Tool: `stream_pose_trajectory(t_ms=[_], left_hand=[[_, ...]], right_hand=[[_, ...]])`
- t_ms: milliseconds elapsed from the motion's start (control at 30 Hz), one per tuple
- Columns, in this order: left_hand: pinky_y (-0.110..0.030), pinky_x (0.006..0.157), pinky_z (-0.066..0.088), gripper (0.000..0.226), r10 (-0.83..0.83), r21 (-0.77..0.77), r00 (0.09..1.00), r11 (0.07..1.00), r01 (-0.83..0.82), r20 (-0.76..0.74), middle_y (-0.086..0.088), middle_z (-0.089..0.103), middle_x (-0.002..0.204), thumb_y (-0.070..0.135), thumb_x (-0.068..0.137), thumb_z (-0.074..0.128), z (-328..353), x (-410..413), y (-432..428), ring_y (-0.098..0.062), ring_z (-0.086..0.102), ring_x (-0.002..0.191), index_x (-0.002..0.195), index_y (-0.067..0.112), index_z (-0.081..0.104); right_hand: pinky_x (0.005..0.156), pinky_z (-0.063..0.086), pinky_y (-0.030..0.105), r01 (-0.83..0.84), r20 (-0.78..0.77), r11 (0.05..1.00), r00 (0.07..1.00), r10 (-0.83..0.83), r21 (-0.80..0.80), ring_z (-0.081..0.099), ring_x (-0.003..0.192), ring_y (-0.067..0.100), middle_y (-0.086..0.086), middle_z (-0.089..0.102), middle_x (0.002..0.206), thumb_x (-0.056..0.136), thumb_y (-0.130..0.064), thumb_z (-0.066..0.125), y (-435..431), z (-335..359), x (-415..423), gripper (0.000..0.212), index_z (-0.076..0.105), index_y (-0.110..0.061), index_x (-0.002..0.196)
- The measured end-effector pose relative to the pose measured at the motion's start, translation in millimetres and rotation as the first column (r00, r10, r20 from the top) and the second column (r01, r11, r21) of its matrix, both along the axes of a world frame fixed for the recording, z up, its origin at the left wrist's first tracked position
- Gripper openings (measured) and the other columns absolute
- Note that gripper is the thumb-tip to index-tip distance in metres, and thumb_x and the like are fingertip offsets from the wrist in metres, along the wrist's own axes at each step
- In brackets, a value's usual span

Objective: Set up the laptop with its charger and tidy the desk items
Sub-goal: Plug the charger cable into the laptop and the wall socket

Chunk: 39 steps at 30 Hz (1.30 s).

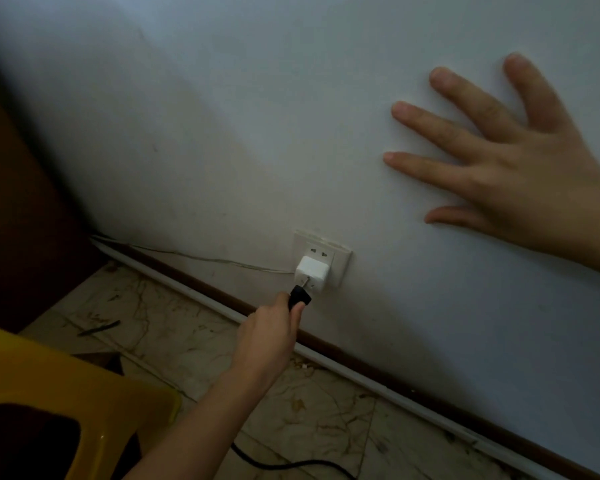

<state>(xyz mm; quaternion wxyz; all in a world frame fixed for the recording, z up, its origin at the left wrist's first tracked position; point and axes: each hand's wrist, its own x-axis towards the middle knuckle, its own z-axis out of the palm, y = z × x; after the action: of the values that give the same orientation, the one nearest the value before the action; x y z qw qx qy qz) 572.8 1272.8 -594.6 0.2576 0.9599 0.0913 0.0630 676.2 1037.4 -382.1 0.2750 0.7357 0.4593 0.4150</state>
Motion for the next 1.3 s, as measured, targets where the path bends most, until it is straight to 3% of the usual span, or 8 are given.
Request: stream_pose_trajectory(t_ms=[133, 300, 467, 600, 1000, 1200, 1233, 1300], left_hand=[[-0.031, 0.054, 0.043, 0.035, -0.003, 0.018, 1.0, 1.0, 0.003, -0.001, -0.003, 0.064, 0.081, 0.043, 0.098, 0.028, 1.8, 0.6, 1.6, -0.02, 0.061, 0.068, 0.101, 0.018, 0.052], [-0.029, 0.051, 0.038, 0.035, 0.017, -0.021, 1.0, 1.0, -0.017, -0.011, -0.001, 0.062, 0.08, 0.044, 0.098, 0.03, 4.4, 2.8, -0.9, -0.017, 0.057, 0.065, 0.097, 0.018, 0.053], [-0.024, 0.044, 0.031, 0.03, 0.069, -0.137, 0.997, 0.988, -0.07, -0.017, 0.004, 0.057, 0.071, 0.042, 0.097, 0.035, 1.6, 3.1, -6.7, -0.01, 0.052, 0.058, 0.092, 0.018, 0.052], [-0.026, 0.045, 0.032, 0.028, 0.083, -0.24, 0.996, 0.967, -0.084, -0.014, 0.001, 0.059, 0.069, 0.042, 0.096, 0.04, -2.3, 3.0, -7.6, -0.012, 0.055, 0.057, 0.091, 0.018, 0.052], [-0.027, 0.049, 0.034, 0.028, -0.012, -0.388, 0.999, 0.922, -0.008, -0.049, 0.003, 0.053, 0.066, 0.039, 0.097, 0.039, -5.7, 8.3, -2.4, -0.011, 0.049, 0.056, 0.083, 0.018, 0.052], [-0.011, 0.05, 0.037, 0.029, -0.025, -0.425, 0.999, 0.905, 0.005, -0.042, 0.014, 0.055, 0.073, 0.037, 0.098, 0.036, -4.2, 9.2, 3.4, -0.001, 0.053, 0.067, 0.095, 0.02, 0.059], [-0.012, 0.053, 0.039, 0.03, -0.031, -0.418, 0.999, 0.908, 0.012, -0.037, 0.012, 0.059, 0.077, 0.038, 0.098, 0.036, -4.1, 9.3, 4.4, -0.001, 0.055, 0.071, 0.096, 0.019, 0.06], [-0.03, 0.063, 0.051, 0.03, -0.053, -0.381, 0.998, 0.924, 0.037, -0.031, 0.002, 0.066, 0.085, 0.039, 0.098, 0.036, -2.9, 8.7, 5.3, -0.01, 0.061, 0.075, 0.096, 0.019, 0.058]], right_hand=[[0.117, -0.009, 0.051, -0.009, 0.006, 1.0, 1.0, 0.009, -0.005, 0.008, 0.149, 0.034, 0.01, 0.02, 0.161, 0.079, -0.049, 0.059, -1.0, -0.6, 1.4, 0.076, 0.039, -0.02, 0.147], [0.117, -0.009, 0.05, -0.008, -0.014, 1.0, 1.0, 0.008, 0.006, 0.008, 0.149, 0.034, 0.01, 0.02, 0.161, 0.08, -0.048, 0.058, -0.7, -0.7, 1.1, 0.075, 0.039, -0.02, 0.147], [0.117, -0.01, 0.05, 0.0, -0.028, 1.0, 1.0, 0.001, 0.014, 0.007, 0.15, 0.033, 0.01, 0.02, 0.161, 0.079, -0.048, 0.058, -0.4, -0.4, 0.3, 0.075, 0.039, -0.02, 0.146], [0.117, -0.01, 0.05, 0.005, -0.01, 1.0, 1.0, -0.005, 0.002, 0.006, 0.15, 0.033, 0.01, 0.02, 0.161, 0.079, -0.049, 0.058, -1.2, 0.1, 0.7, 0.076, 0.039, -0.02, 0.146], [0.117, -0.01, 0.049, 0.007, -0.013, 1.0, 1.0, -0.007, 0.016, 0.007, 0.15, 0.032, 0.01, 0.021, 0.16, 0.077, -0.048, 0.059, 0.5, -1.1, -0.5, 0.075, 0.042, -0.02, 0.145], [0.117, -0.01, 0.05, 0.012, -0.005, 1.0, 1.0, -0.012, 0.006, 0.007, 0.15, 0.032, 0.009, 0.02, 0.161, 0.078, -0.049, 0.058, 0.3, -1.1, 0.0, 0.076, 0.04, -0.021, 0.146], [0.117, -0.009, 0.05, 0.011, -0.006, 1.0, 1.0, -0.011, 0.008, 0.007, 0.15, 0.032, 0.009, 0.02, 0.161, 0.078, -0.048, 0.058, 0.1, -1.0, 0.1, 0.076, 0.04, -0.021, 0.146], [0.117, -0.008, 0.05, 0.01, -0.01, 1.0, 1.0, -0.009, 0.015, 0.007, 0.15, 0.032, 0.009, 0.02, 0.161, 0.077, -0.048, 0.059, -0.1, -1.0, -0.3, 0.075, 0.041, -0.021, 0.145]])
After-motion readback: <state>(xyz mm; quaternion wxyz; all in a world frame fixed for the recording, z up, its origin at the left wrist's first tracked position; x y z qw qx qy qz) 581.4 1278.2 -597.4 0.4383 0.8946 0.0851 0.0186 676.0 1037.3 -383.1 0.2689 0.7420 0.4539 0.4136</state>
